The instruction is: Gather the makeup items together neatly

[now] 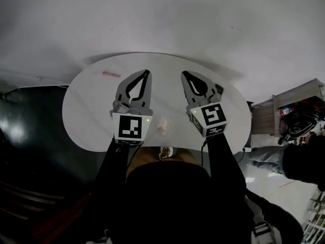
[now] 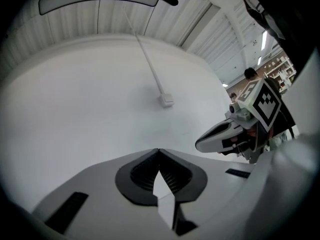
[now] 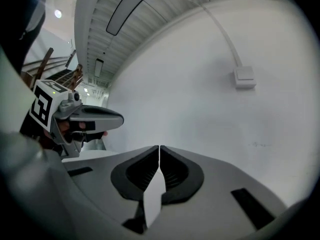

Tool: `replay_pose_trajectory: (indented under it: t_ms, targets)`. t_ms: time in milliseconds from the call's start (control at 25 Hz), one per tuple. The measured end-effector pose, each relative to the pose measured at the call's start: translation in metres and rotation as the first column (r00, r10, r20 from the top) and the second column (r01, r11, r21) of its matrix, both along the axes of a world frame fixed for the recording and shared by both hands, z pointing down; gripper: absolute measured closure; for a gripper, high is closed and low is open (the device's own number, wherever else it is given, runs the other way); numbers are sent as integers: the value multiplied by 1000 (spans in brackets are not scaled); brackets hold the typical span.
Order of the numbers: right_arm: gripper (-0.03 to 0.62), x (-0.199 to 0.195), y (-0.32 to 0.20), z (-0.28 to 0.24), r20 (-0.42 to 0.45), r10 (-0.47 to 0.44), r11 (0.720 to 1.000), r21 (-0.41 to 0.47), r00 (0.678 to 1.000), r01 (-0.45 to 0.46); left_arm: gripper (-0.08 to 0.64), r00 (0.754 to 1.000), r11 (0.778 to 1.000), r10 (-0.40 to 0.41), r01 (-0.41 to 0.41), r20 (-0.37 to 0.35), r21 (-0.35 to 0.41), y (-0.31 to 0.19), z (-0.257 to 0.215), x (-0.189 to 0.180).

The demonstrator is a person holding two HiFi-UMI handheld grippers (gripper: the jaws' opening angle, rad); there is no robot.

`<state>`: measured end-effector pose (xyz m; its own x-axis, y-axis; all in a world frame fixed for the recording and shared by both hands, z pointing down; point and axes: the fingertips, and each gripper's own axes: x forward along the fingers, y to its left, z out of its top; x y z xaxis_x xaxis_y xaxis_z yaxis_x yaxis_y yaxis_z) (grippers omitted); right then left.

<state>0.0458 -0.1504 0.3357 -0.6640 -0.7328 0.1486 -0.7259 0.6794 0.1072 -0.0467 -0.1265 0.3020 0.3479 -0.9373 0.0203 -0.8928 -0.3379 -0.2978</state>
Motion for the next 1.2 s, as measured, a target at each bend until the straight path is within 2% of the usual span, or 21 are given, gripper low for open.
replay_pose_trajectory:
  t_ms: [160, 200, 240, 320, 440, 520, 600, 720, 800, 920, 1000, 1080, 1200]
  targets:
    - [557, -23, 12, 36, -90, -144, 986, -100, 985, 135, 545, 1000, 1000, 3, -3, 0, 14, 1, 3, 0]
    - [526, -29, 18, 50, -119, -190, 975, -135, 974, 174, 545, 1000, 1000, 1, -1, 0, 10, 3, 5, -1]
    - [492, -36, 24, 64, -146, -238, 962, -175, 960, 212, 545, 1000, 1000, -2, 2, -1, 4, 4, 7, -1]
    - [471, -47, 38, 93, -187, -331, 925, -260, 925, 279, 545, 1000, 1000, -11, 11, -5, -7, 4, 11, -3]
    - [435, -57, 62, 146, -262, -465, 851, -394, 845, 347, 545, 1000, 1000, -21, 21, -7, -14, 4, 13, -5]
    - [417, -59, 81, 185, -314, -540, 800, -479, 781, 361, 545, 1000, 1000, -23, 23, -2, -19, 4, 15, -6]
    - [416, -62, 99, 212, -333, -597, 754, -544, 730, 368, 545, 1000, 999, -29, 29, -3, -24, 3, 17, -8]
    - [412, -63, 121, 245, -376, -663, 702, -614, 648, 362, 545, 999, 999, -41, 41, -5, -29, 1, 18, -14]
    - [401, -62, 131, 261, -379, -689, 670, -658, 618, 344, 545, 999, 998, -49, 49, -7, -33, 1, 21, -18]
    - [378, -57, 142, 283, -372, -717, 625, -718, 590, 308, 545, 998, 997, -57, 57, 1, -42, -1, 24, -21]
    - [359, -51, 149, 299, -386, -730, 608, -744, 564, 278, 545, 998, 997, -62, 62, 16, -53, -3, 27, -22]
    - [354, -44, 154, 314, -424, -733, 615, -747, 532, 252, 545, 998, 997, -58, 59, 14, -58, -3, 29, -22]
    - [393, -41, 154, 321, -440, -734, 623, -741, 518, 253, 545, 998, 997, -55, 55, 6, -56, -3, 29, -23]
